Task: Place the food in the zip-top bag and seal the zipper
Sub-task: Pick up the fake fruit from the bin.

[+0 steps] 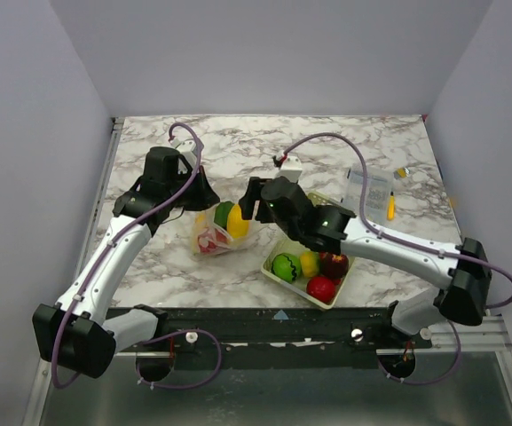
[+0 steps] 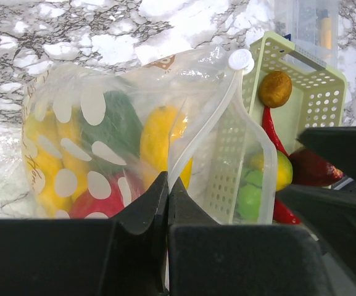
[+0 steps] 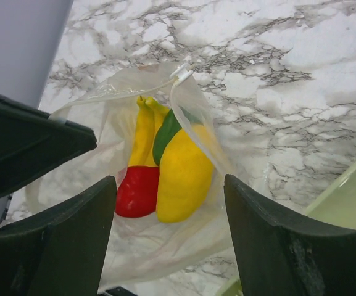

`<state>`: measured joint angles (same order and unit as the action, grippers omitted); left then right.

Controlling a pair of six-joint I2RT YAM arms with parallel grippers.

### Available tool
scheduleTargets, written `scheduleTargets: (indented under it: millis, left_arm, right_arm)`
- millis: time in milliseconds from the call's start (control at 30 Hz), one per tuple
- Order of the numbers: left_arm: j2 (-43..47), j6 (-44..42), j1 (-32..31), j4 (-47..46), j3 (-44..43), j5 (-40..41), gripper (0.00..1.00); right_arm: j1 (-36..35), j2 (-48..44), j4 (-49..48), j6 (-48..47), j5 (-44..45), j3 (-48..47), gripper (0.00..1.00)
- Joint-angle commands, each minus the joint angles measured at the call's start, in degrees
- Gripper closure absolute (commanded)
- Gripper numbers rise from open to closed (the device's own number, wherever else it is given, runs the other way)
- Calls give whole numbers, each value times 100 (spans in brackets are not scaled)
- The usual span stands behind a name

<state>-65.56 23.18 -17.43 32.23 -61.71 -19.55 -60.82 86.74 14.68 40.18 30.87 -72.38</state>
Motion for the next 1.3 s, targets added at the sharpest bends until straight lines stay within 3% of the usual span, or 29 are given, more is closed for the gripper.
scheduleTargets:
  millis: [0, 333, 567, 800, 1000, 1267]
  left_arm:
    - [-53, -4, 38, -71, -8, -4, 100]
    - [-61, -10, 47, -44, -16, 32, 100]
    - [-67, -6, 56, -35, -34, -16, 100]
    - [-99, 2, 56, -27, -23, -45, 100]
    - [-101, -6, 56, -31, -16, -40, 100]
    - [-134, 5, 53, -25, -29, -81, 100]
  right_arm:
    - [-43, -741, 504, -140, -295, 347, 27]
    - [-46, -2482, 1865, 130, 598, 1650, 18]
    - [-40, -2936, 2089, 655, -588, 2491, 17]
    - [-44, -2212, 1638, 227, -1779, 2484, 19]
    - [-44, -1252, 1944, 249, -1292, 2101, 21]
    - [-49, -1068, 1541, 227, -1341, 2163, 22]
